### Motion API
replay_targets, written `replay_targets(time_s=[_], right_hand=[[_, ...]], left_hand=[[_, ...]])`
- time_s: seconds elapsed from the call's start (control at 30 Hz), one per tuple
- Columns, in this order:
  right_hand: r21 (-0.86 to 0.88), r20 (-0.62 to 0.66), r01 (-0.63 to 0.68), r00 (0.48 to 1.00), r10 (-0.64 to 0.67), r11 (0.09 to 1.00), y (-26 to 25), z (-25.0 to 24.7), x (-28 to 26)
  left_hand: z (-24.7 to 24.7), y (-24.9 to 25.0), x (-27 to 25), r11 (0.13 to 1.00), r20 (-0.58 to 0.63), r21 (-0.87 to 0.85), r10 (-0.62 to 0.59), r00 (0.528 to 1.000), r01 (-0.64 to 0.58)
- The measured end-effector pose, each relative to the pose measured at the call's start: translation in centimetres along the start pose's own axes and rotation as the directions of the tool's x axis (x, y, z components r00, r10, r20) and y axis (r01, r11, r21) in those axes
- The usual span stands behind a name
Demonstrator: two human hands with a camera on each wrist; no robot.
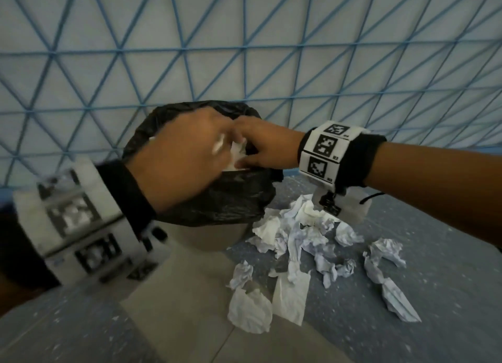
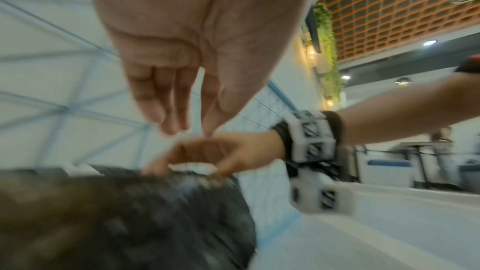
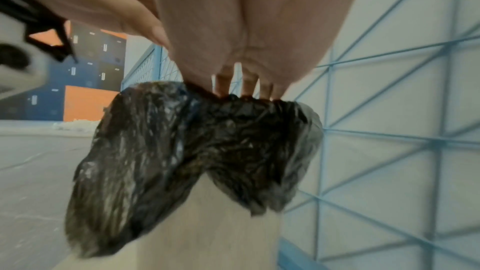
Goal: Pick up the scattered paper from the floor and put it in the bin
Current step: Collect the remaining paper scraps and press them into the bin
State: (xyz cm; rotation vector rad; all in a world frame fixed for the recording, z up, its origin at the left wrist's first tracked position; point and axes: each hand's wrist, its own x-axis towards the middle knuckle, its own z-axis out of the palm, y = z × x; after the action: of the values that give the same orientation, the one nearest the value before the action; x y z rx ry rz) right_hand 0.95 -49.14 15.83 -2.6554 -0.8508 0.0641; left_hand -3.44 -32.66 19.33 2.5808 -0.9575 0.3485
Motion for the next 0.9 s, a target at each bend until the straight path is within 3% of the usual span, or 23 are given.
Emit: replay_targets(time_s=[0.07, 0.1, 0.17, 0.23, 0.3, 0.4, 0.5, 0.6, 0.7, 0.83, 0.9], right_hand=[[0.095, -0.232, 0.054, 0.972, -0.031, 0.994, 0.9, 0.3, -1.3], [0.105, -0.347, 0.052, 0.938, -0.012, 0.993, 1.7, 0.6, -2.1], [0.104, -0.517, -0.024, 0.853, 0.075, 0.994, 4.0, 1.6, -3.9], [0.16, -0.565, -0.15, 0.797, 0.216, 0.976, 6.9, 3.2, -5.7], [0.19, -0.45, -0.334, 0.806, 0.385, 0.923, 9.9, 5.3, -7.2], [0.009, -0.085, -0.607, 0.791, 0.606, 0.794, 13.8, 8.6, -9.1], [-0.236, 0.248, -0.614, 0.712, 0.657, 0.753, 15.6, 11.5, -10.0], [-0.265, 0.422, -0.568, 0.658, 0.623, 0.779, 16.3, 13.8, -9.6], [-0.248, 0.514, -0.5, 0.659, 0.55, 0.83, 16.1, 15.4, -9.1], [-0.194, 0.41, -0.431, 0.781, 0.472, 0.881, 14.1, 16.6, -9.2], [-0.16, 0.36, -0.438, 0.808, 0.466, 0.884, 13.1, 16.5, -9.2]], left_hand=[[2.7, 2.6, -1.9, 0.98, -0.011, -0.119, 0.162, 0.987, -0.162], [4.5, 3.7, -2.9, 0.969, 0.06, -0.137, 0.214, 0.975, -0.205], [8.7, 5.2, -4.7, 0.973, 0.296, -0.166, 0.207, 0.933, -0.163], [13.2, 5.5, -5.4, 0.989, 0.503, -0.148, 0.096, 0.859, -0.024], [17.2, 5.0, -4.8, 0.988, 0.608, -0.111, -0.018, 0.794, 0.108], [21.9, 3.6, -3.0, 0.957, 0.7, -0.065, -0.157, 0.697, 0.282], [25.3, 2.5, -1.7, 0.923, 0.714, -0.035, -0.244, 0.656, 0.382], [27.6, 1.4, -1.5, 0.928, 0.692, -0.04, -0.242, 0.68, 0.37], [28.2, 0.4, -2.5, 0.955, 0.659, -0.006, -0.22, 0.72, 0.297], [27.3, -0.1, -3.8, 0.954, 0.6, -0.051, -0.206, 0.773, 0.295], [26.5, -0.3, -4.6, 0.929, 0.564, -0.145, -0.207, 0.8, 0.342]])
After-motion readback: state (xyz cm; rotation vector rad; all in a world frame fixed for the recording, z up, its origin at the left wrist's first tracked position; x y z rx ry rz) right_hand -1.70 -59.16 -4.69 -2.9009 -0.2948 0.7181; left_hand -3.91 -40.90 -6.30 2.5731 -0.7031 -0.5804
